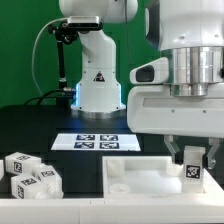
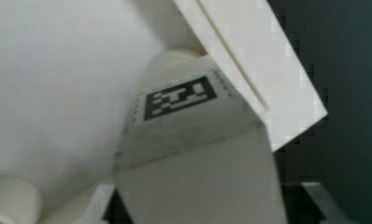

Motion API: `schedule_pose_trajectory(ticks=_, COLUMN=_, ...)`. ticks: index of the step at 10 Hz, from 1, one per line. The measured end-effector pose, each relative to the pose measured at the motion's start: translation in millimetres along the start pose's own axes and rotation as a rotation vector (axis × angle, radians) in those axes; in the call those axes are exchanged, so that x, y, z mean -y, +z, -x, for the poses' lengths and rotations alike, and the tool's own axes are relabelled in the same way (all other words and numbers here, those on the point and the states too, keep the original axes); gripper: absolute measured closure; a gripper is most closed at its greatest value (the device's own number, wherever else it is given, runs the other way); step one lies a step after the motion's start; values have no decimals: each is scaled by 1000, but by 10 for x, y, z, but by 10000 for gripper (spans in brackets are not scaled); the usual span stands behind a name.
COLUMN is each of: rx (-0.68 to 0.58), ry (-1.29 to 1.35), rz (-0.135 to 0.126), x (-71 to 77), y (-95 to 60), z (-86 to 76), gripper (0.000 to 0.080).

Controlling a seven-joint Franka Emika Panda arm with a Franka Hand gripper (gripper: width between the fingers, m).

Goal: Assemble one leg

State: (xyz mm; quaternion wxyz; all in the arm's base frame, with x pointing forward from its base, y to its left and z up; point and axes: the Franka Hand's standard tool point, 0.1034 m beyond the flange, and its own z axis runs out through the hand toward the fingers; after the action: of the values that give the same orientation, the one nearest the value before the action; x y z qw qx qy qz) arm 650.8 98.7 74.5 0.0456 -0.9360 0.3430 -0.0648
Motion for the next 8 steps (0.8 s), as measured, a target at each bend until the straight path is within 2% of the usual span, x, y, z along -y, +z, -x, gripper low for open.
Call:
schedule_pose_trajectory(ticks=3, rx=-7, ry=330, rz=24, x=-49, y=5, z=-15, gripper=494)
schedule_pose_trajectory(ticks=4, rx=-8, ry=435, rz=19, x=-42, y=6, z=-12, gripper=584)
schedule_pose_trajectory(ticks=5, rx=-14, ry=520, rz=0, x=-42, y=13, z=-34, gripper=737)
schedule_pose_trajectory(ticks=7, rx=-21, ry=589, rz=-6, x=-59, y=27, z=-39, gripper=737)
schedule_pose_trajectory(ticks=8, rx=-21, ry=588, rz=-6, x=-62, y=27, z=-42, gripper=684)
